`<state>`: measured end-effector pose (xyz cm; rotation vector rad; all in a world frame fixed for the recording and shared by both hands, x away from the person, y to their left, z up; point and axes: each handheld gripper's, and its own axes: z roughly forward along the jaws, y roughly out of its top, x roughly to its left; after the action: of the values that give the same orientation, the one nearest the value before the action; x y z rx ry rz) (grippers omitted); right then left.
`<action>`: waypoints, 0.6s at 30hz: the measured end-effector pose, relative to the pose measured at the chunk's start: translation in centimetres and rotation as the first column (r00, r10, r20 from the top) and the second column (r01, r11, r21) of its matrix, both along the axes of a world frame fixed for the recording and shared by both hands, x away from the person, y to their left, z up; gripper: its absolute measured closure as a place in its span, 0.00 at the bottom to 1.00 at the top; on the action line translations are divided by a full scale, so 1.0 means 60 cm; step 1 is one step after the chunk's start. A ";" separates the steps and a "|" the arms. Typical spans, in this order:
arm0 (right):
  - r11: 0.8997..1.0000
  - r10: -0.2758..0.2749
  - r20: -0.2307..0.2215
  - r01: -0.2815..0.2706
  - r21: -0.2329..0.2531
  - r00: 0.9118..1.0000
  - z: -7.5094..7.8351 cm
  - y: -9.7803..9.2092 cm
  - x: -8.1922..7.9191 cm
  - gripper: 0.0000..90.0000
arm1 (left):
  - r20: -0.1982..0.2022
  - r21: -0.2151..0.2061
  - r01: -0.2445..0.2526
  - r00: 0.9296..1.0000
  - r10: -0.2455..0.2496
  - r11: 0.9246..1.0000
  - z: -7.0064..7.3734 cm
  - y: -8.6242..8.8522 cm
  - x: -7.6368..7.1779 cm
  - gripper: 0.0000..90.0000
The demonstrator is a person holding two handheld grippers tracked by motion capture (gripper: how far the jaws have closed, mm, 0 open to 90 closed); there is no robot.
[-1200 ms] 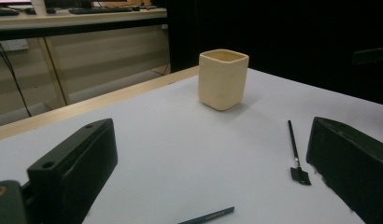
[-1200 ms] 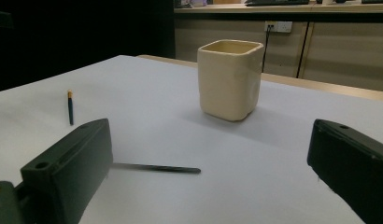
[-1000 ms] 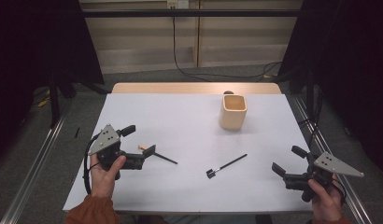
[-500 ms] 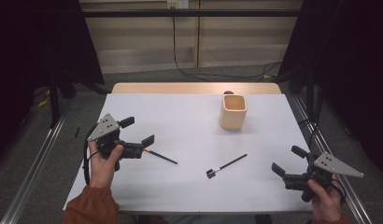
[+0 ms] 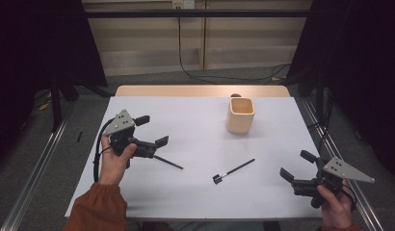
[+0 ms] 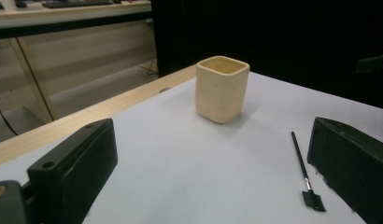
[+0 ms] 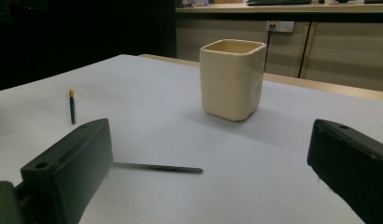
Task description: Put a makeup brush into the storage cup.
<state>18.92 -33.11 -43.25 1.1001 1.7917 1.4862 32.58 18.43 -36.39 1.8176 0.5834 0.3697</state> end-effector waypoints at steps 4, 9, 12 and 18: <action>1.000 -0.004 -0.001 0.004 0.002 1.000 0.000 0.000 0.000 0.00 | -0.021 0.053 0.024 1.000 -0.023 0.998 0.002 -0.012 0.007 0.02; 1.000 0.000 -0.003 0.000 0.000 1.000 0.000 0.000 0.000 0.00 | -0.106 0.067 0.099 0.990 -0.092 0.993 0.003 -0.021 0.018 0.03; 1.000 0.002 -0.002 -0.002 0.001 1.000 0.000 0.000 0.000 0.00 | -0.124 0.099 0.112 0.987 -0.100 0.989 0.005 -0.025 0.019 0.03; 1.000 0.009 0.003 -0.009 -0.002 1.000 0.000 0.001 0.000 0.00 | -0.240 0.214 0.251 0.950 -0.199 0.944 0.007 -0.040 0.019 0.05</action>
<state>18.93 -33.06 -43.27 1.0900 1.7976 1.4903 33.73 16.03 -35.99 2.1535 0.4847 0.0891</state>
